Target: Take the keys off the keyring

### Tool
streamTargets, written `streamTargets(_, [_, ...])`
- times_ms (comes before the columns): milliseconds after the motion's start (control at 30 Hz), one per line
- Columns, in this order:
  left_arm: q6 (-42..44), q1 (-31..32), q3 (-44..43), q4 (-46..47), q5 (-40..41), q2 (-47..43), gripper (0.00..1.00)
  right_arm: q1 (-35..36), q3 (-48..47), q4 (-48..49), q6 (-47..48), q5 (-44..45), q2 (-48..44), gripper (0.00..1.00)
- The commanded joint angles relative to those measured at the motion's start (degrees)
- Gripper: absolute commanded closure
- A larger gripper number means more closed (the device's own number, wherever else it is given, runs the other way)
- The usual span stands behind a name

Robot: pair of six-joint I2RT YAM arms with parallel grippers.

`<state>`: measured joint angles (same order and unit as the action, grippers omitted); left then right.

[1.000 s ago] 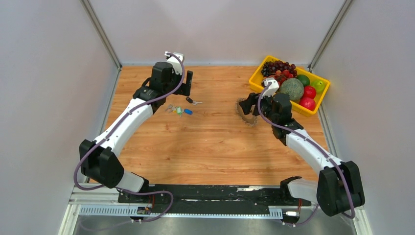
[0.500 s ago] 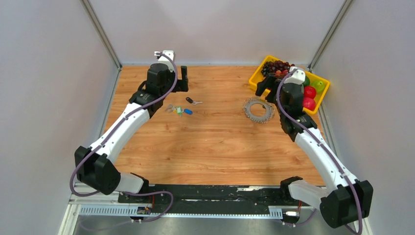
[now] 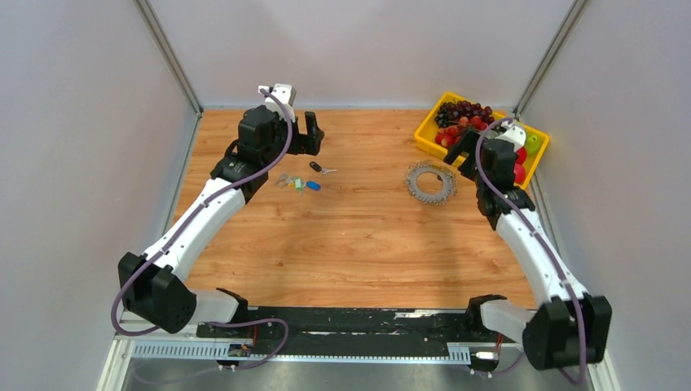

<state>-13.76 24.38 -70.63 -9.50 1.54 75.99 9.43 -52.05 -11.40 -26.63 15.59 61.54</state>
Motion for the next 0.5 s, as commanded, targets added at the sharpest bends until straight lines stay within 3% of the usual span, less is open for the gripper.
streamTargets(0, [0.77, 0.22, -0.16, 3.03, -6.69, 0.08, 0.0, -5.16, 0.34, -3.74, -5.71, -11.88, 9.15, 0.06])
streamTargets(100, [0.75, 0.23, -0.22, 3.0, -7.6, 0.27, 0.0, -5.12, 0.22, -2.93, -8.66, -10.18, 13.58, 0.26])
streamTargets(467, [-0.05, 0.37, -0.08, 3.37, -10.82, 1.14, 0.0, -5.22, -1.52, -2.97, -17.85, -5.37, 29.76, 0.36])
